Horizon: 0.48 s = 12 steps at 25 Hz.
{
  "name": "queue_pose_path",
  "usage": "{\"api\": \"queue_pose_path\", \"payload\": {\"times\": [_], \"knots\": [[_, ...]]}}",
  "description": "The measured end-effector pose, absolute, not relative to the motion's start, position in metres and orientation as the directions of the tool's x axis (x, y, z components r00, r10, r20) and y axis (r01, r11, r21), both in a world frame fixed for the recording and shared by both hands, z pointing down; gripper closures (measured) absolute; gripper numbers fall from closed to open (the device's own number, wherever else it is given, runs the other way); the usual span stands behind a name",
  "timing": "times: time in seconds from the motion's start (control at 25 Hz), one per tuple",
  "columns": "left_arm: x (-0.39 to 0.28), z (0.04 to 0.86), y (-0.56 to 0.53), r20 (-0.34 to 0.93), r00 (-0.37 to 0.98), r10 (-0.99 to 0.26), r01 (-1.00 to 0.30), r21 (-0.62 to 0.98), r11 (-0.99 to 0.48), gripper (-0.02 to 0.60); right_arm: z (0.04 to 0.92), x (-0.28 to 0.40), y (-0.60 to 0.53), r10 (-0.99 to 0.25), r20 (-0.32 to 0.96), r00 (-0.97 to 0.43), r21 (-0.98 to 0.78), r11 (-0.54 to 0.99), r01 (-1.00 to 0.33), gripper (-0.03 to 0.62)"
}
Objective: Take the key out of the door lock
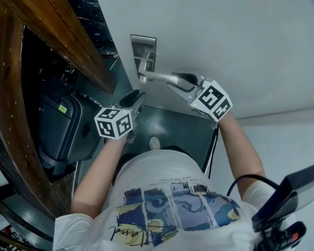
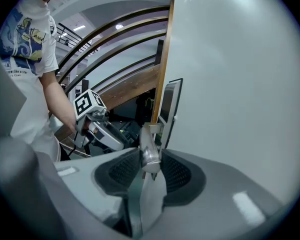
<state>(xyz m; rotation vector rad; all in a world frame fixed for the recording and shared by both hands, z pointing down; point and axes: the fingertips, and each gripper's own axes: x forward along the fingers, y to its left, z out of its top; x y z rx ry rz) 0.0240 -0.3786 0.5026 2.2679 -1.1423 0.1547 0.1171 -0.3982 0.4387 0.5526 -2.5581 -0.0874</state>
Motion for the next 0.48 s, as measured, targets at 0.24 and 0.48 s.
{"api": "queue_pose_path", "payload": {"times": [0.24,0.48], "knots": [[0.021,0.508,-0.397,0.258,0.621,-0.740,-0.671,0.662,-0.332,0.451,0.437,0.118,-0.397,-0.385,0.479,-0.789,0.168,0.922,-0.348,0.464],[0.022,0.519,-0.411,0.145,0.606,-0.782,-0.450,0.873,-0.187,0.443,0.437,0.116,-0.396,-0.385,0.484,-0.786,0.172,0.922,-0.346,0.465]]}}
